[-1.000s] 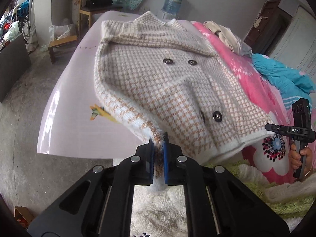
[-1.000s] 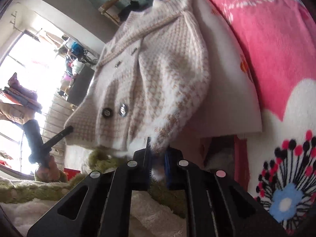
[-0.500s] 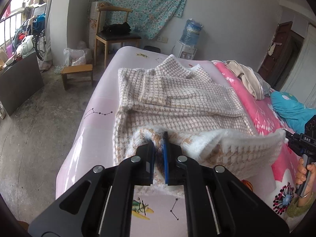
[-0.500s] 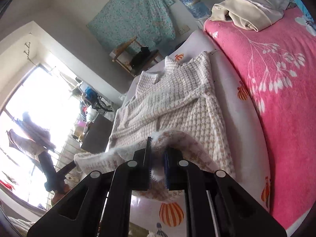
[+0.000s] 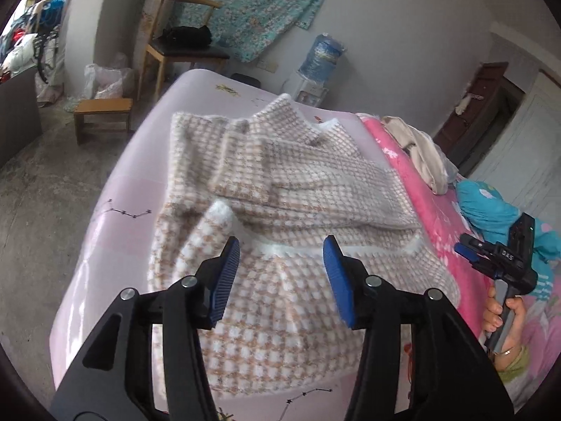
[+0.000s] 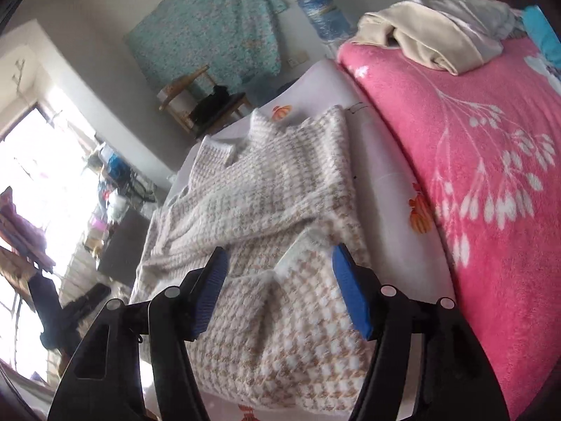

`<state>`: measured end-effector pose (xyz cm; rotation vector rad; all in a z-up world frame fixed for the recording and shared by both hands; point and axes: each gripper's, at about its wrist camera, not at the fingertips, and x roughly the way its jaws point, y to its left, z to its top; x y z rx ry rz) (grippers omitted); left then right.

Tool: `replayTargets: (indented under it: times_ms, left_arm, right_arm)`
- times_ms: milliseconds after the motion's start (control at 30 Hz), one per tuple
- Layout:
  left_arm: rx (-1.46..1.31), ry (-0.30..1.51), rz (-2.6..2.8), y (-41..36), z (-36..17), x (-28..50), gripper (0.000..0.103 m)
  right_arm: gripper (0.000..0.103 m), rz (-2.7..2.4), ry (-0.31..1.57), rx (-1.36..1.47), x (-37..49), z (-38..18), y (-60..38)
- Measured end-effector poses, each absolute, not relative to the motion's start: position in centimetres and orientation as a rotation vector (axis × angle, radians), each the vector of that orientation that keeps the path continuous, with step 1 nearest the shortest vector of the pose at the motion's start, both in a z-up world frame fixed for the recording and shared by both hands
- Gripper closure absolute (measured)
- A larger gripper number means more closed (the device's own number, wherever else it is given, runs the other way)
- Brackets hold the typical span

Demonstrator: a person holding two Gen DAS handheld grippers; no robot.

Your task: Fold large clothes

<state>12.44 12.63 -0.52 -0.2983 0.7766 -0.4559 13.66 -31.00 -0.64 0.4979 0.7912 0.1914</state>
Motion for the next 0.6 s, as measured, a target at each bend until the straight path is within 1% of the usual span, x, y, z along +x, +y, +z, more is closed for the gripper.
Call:
replayTargets:
  times_ms: [67,133,233,267,333,367,467,500,533,567,600]
  left_arm:
    - [-0.259,0.810,-0.545,10.4,-1.2,11.4,0.056]
    - [-0.193,0.859,-0.584,8.0,-2.5,10.5,0.056]
    - [-0.090,0.970,-0.509,5.5,-5.9,10.1,0.056]
    - [-0.075,0.998,-0.483,5.2,-7.0,10.1,0.055]
    - [-0.107,0.977,-0.481,5.6,-7.4,9.8,0.055]
    - [-0.118,0.983,-0.475,5.9,-7.1,9.7,0.056]
    - [-0.162,0.940,-0.473,7.7,-5.3,8.4,0.055]
    - [-0.176,0.925,-0.478,8.4,-4.8,7.8,0.054]
    - [-0.195,0.915,-0.482,9.2,-4.4,7.3,0.050]
    - [-0.218,0.911,-0.489,10.0,-4.3,6.7,0.047]
    - [-0.241,0.918,-0.490,10.7,-4.4,6.1,0.047]
  right_arm:
    - [0.043,0.279,0.826,0.361,13.2,-0.8,-27.2]
    - [0.052,0.360,0.845,0.217,12.3,-1.2,-23.2]
    - [0.059,0.394,0.905,0.059,11.5,-3.2,-18.9]
    - [0.059,0.370,0.941,0.011,11.6,-4.4,-18.1]
    - [0.059,0.334,0.995,-0.042,11.7,-6.1,-17.4]
    - [0.059,0.327,0.990,-0.027,11.6,-6.0,-17.7]
    - [0.058,0.293,0.987,0.012,10.4,-4.3,-19.0]
    - [0.055,0.296,0.979,0.040,9.8,-3.8,-19.8]
    - [0.049,0.299,0.976,0.078,9.1,-3.4,-20.7]
    - [0.046,0.294,0.976,0.120,8.3,-3.1,-21.8]
    - [0.043,0.289,0.976,0.163,7.7,-3.0,-22.8]
